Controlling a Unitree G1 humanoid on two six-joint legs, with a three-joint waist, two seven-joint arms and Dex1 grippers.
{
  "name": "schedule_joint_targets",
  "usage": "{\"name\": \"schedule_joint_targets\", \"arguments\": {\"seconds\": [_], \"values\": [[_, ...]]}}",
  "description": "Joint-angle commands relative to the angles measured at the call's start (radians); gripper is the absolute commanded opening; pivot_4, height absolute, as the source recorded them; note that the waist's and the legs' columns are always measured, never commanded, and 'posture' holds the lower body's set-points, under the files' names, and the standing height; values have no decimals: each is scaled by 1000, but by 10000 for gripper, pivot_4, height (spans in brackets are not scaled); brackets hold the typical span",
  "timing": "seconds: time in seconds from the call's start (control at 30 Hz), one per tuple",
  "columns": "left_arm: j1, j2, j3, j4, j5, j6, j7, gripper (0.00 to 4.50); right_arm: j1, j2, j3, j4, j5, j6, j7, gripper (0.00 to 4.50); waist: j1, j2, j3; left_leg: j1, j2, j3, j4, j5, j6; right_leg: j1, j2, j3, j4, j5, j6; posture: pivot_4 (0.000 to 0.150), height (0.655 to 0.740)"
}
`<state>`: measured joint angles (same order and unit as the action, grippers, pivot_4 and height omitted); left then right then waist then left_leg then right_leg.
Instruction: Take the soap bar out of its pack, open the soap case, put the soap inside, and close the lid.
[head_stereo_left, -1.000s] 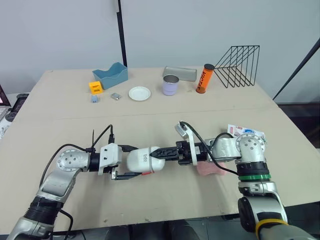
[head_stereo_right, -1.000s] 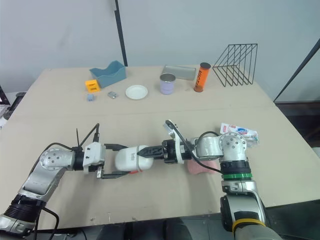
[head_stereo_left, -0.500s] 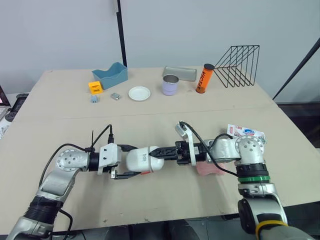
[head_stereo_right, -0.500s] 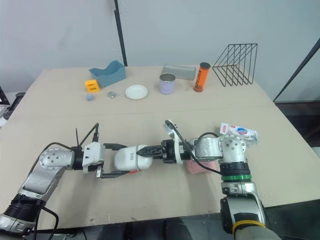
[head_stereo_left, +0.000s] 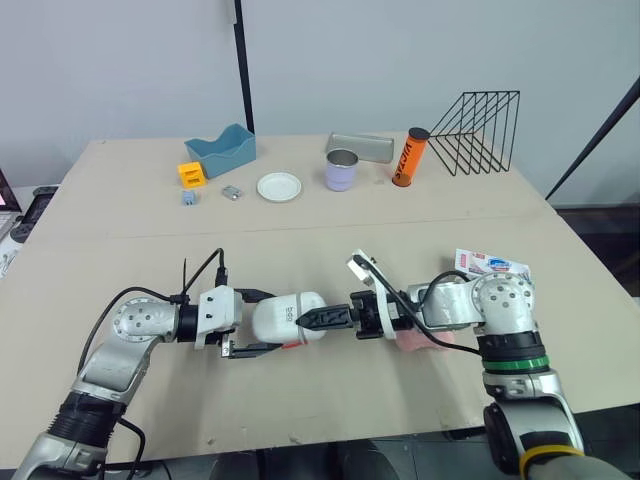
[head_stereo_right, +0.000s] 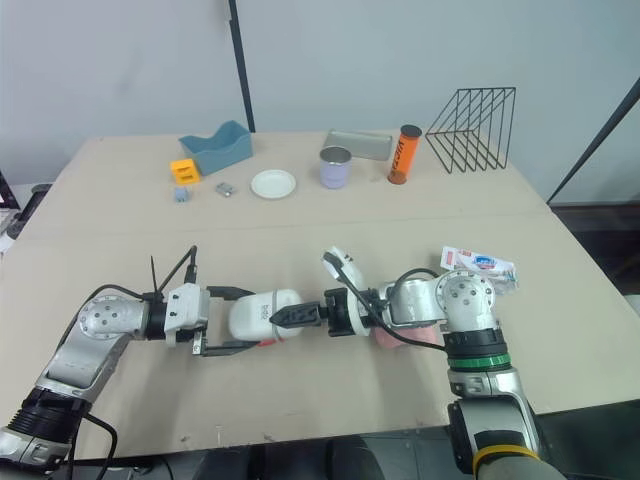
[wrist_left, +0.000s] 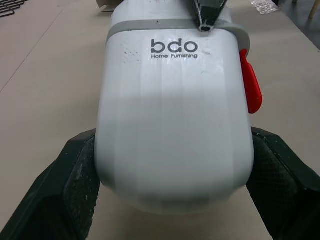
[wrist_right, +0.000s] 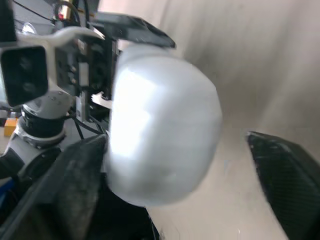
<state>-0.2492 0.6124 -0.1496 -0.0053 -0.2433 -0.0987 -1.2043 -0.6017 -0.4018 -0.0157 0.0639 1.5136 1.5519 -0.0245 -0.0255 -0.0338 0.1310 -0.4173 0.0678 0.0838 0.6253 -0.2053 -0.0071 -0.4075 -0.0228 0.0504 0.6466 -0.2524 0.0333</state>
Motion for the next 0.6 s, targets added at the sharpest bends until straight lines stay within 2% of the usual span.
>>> {"name": "schedule_joint_targets", "arguments": {"seconds": [0.03, 0.5, 0.6], "values": [[-6, 5, 15, -31, -19, -1, 6, 34953, -11, -28, -40, -13, 31, -5, 13, 44852, 0, 0, 0, 0, 0, 0, 0, 0, 0, 0, 0, 0, 0, 0, 0, 1500, 7393], [-7, 3, 8, -43, -15, 15, 7, 34953, -24, -18, -37, 48, 94, -33, -34, 44852, 0, 0, 0, -1, 0, -2, 0, 0, 0, 0, 0, -1, 0, 0, 0, 1500, 7393], [-7, 3, 8, -45, -14, 18, 9, 34953, -33, -11, -28, 91, 123, -29, -53, 38181, 0, 0, 0, -1, 0, -2, 0, 0, 0, 0, 0, -1, 0, 0, 0, 1500, 7393]]}}
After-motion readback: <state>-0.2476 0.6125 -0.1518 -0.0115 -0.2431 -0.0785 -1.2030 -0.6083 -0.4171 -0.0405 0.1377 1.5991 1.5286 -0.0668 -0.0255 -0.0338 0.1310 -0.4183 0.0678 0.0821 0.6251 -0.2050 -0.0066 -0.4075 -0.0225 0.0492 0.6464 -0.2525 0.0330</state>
